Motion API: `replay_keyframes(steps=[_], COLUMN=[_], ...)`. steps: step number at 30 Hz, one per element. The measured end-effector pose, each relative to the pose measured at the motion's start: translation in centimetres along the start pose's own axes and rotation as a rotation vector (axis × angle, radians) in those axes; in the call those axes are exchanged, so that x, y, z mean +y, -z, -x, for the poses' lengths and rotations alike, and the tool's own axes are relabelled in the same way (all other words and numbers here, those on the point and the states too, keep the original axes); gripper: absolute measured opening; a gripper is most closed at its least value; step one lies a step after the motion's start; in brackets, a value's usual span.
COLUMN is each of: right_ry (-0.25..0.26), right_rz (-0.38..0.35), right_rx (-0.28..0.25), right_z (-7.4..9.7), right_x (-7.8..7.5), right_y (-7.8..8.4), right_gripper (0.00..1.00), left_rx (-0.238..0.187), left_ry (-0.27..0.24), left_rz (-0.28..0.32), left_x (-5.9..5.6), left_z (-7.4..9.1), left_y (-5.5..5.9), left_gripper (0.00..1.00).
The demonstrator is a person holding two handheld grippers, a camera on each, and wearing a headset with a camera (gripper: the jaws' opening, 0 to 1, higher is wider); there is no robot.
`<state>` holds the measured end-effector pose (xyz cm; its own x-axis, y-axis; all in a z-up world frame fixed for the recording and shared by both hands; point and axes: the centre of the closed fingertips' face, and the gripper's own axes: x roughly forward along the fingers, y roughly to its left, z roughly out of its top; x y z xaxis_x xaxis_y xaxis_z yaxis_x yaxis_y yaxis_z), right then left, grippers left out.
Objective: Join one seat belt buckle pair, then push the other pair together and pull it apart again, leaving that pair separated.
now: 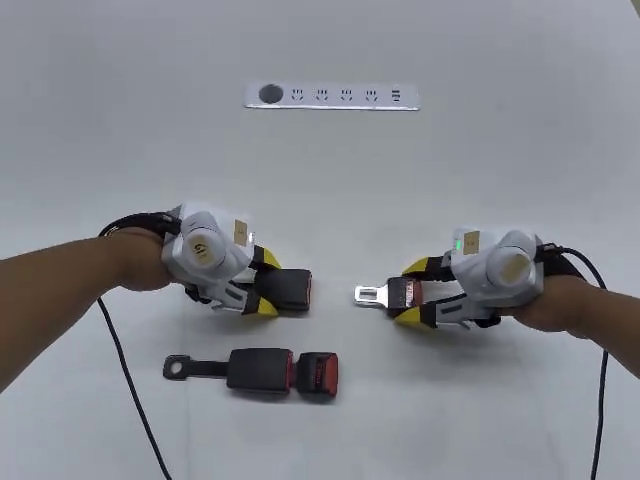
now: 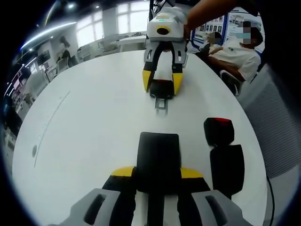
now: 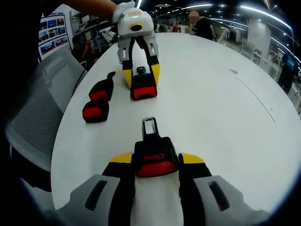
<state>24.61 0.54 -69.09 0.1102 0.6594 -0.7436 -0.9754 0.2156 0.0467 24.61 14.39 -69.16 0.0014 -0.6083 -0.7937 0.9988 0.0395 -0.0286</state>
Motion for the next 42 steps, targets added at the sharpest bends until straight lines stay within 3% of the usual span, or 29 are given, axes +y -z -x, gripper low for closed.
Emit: replay_keyframes(steps=[9, 30, 36, 42], right_ry=[-0.014, -0.036, -0.041, -0.044], right_rz=[0.010, 0.011, 0.013, 0.010], right_rx=[-0.029, -0.094, -0.096, -0.110], right_z=[-2.1, -3.6, -3.6, -4.8], right_x=[0.6, 0.9, 0.5, 1.2], right_y=[-1.0, -3.6, -3.6, -4.7], right_gripper=[0.35, 0.35, 0.35, 0.35], left_rx=[0.007, 0.013, 0.013, 0.022], left_ry=[0.001, 0.003, 0.004, 0.004], left_rz=[0.004, 0.007, 0.006, 0.003], left_x=[-0.1, -0.1, -0.1, -0.1], left_z=[0.1, 0.0, 0.0, 0.0], left_y=[0.0, -0.3, -0.3, -0.2], left_gripper=[0.34, 0.34, 0.34, 0.34])
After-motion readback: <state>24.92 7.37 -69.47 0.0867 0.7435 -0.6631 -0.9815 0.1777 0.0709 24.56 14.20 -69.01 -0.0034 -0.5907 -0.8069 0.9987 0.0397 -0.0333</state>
